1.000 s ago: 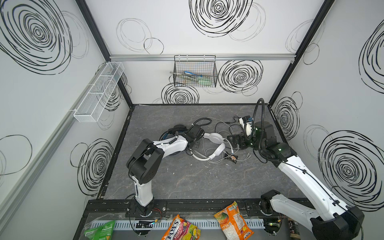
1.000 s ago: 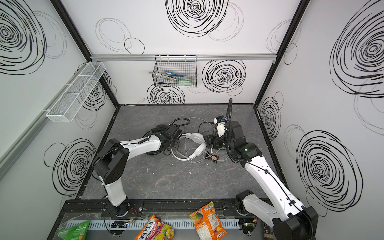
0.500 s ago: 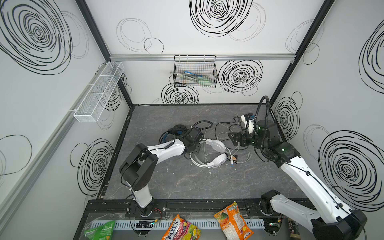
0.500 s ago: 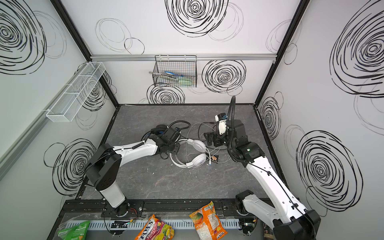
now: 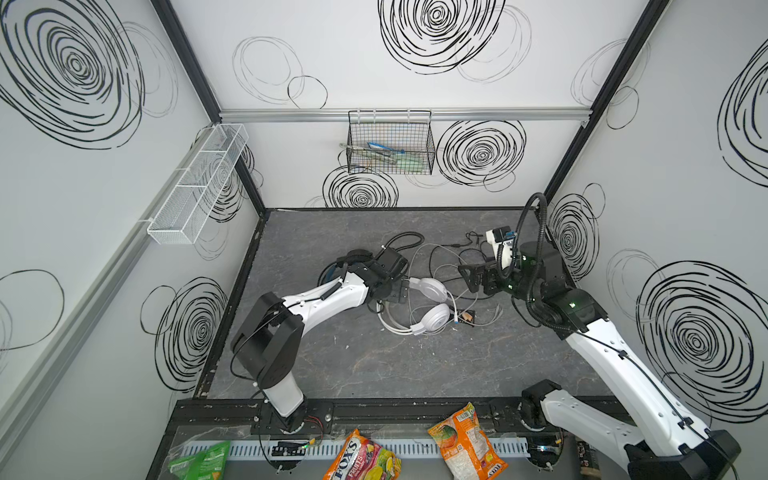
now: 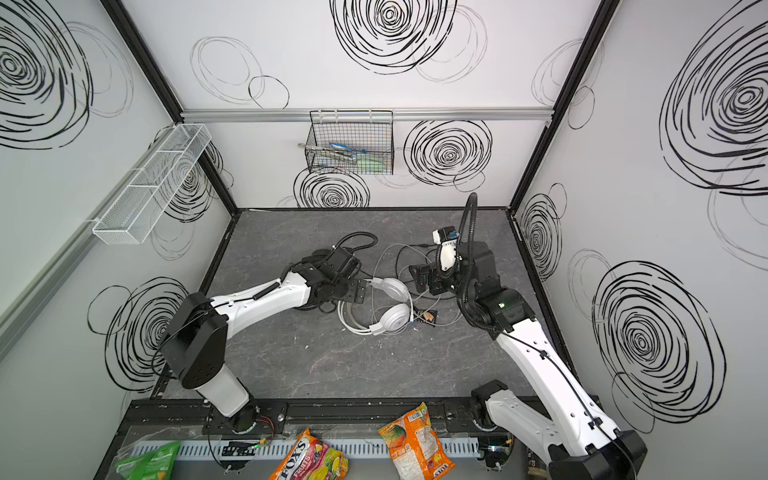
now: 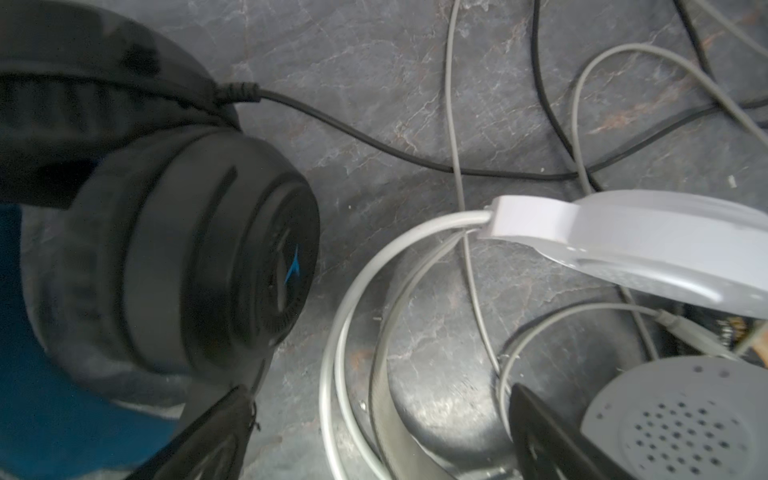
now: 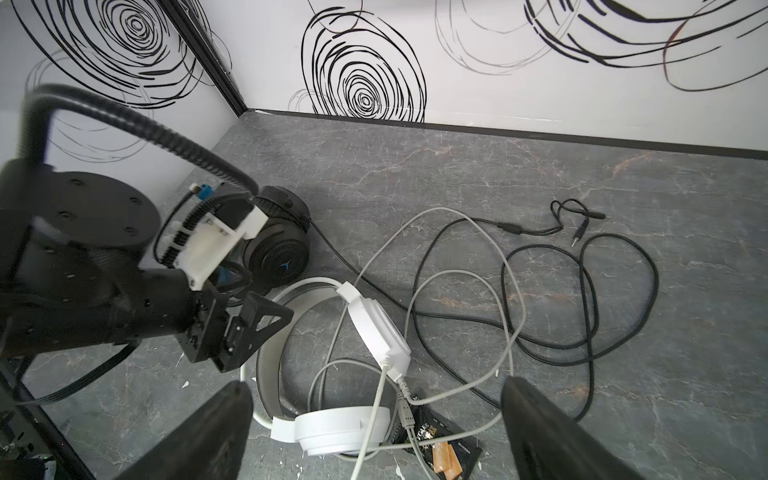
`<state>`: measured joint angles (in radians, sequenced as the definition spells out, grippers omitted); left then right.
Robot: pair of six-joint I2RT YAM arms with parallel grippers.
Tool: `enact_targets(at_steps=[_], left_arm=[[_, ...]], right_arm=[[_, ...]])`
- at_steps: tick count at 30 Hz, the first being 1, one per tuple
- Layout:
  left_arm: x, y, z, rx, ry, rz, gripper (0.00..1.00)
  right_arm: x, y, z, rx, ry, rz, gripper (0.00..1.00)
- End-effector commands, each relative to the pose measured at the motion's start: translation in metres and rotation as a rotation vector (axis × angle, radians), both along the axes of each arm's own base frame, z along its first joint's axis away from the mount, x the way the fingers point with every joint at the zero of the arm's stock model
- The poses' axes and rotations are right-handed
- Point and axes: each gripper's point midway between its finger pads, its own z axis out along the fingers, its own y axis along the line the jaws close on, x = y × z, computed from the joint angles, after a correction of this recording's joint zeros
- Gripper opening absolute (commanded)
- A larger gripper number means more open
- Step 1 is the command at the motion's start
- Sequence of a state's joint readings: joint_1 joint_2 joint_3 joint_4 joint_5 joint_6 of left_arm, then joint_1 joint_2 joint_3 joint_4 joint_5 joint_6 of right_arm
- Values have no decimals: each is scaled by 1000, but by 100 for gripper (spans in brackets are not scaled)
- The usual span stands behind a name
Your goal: Wrap the headphones
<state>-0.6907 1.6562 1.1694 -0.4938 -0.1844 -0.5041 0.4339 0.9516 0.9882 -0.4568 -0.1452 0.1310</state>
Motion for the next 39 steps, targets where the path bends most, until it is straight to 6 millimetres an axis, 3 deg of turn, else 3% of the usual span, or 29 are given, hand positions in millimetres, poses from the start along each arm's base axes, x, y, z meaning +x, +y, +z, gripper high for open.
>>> enact_targets(at_steps=[1, 6, 12, 17, 25, 39], left_arm=[[-26, 9, 21, -48, 2, 115, 96], [-55, 10, 28, -162, 22, 206, 97], [-74, 18, 6, -209, 81, 270, 96], [-72, 10, -7, -216, 105, 274, 100], [-61, -5, -26, -203, 149, 287, 96], [-50, -3, -68, -174, 206, 424, 85]], right_arm=[[-3, 1, 2, 12, -5, 3, 97], [-4, 3, 1, 19, -6, 12, 97], [-2, 6, -3, 24, 5, 14, 97], [-3, 3, -4, 18, 6, 5, 97], [-5, 3, -7, 14, 17, 8, 97], [-3, 0, -7, 0, 9, -2, 97]])
